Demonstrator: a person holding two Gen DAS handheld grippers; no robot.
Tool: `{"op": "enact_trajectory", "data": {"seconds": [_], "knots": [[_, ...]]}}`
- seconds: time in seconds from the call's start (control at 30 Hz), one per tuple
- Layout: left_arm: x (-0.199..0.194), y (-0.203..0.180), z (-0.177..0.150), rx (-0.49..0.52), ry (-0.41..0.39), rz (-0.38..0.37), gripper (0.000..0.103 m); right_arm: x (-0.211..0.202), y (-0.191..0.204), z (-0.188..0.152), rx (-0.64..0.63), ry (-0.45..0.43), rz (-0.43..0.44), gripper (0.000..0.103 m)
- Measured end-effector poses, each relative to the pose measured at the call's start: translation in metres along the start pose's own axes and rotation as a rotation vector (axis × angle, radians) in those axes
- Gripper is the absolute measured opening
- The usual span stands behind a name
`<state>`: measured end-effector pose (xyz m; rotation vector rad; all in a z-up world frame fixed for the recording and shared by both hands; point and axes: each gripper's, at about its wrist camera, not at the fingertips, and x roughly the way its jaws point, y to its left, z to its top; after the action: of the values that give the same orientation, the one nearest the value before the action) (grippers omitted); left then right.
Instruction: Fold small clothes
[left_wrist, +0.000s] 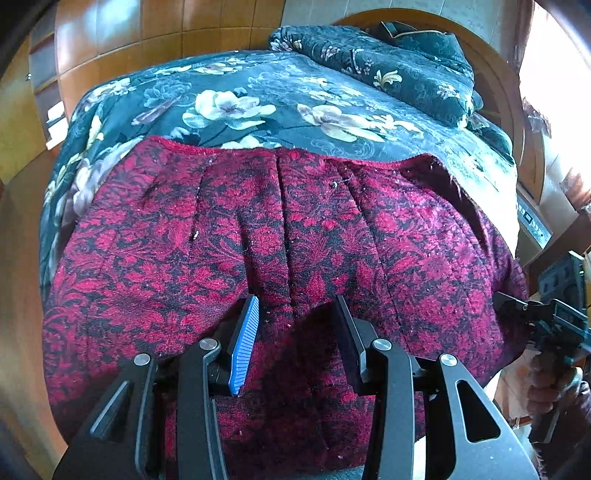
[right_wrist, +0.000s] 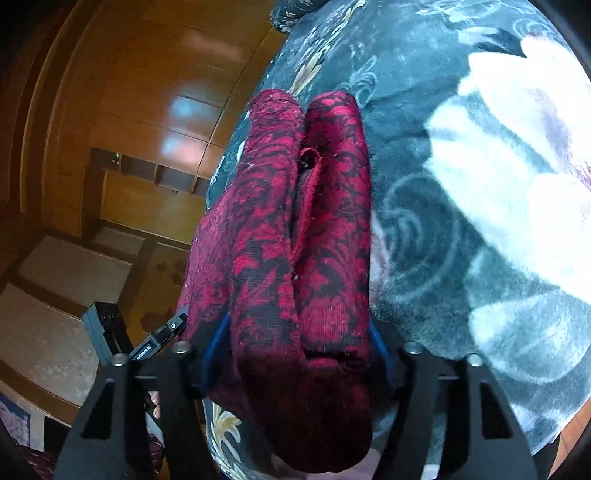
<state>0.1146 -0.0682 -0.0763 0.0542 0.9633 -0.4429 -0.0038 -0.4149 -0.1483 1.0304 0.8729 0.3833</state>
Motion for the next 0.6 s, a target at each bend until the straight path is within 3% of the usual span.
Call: {"op": "enact_trajectory", "data": {"seconds": [0.07, 0.33, 0.6], "knots": [[0.002, 0.003, 0.0, -0.012, 0.0, -0.011, 0.04, -0.006, 0.016, -0.001, -0.03, -0.016, -0.005, 0.04], [0.001, 0.021, -0.001, -0.094, -0.004, -0.108, 0.04, -0.015, 0.101, 0.006, -0.166, -0.04, 0.018, 0.035], [0.002, 0.049, -0.003, -0.236, -0.012, -0.256, 0.031, 0.038, 0.224, 0.004, -0.372, 0.027, 0.018, 0.033]]}}
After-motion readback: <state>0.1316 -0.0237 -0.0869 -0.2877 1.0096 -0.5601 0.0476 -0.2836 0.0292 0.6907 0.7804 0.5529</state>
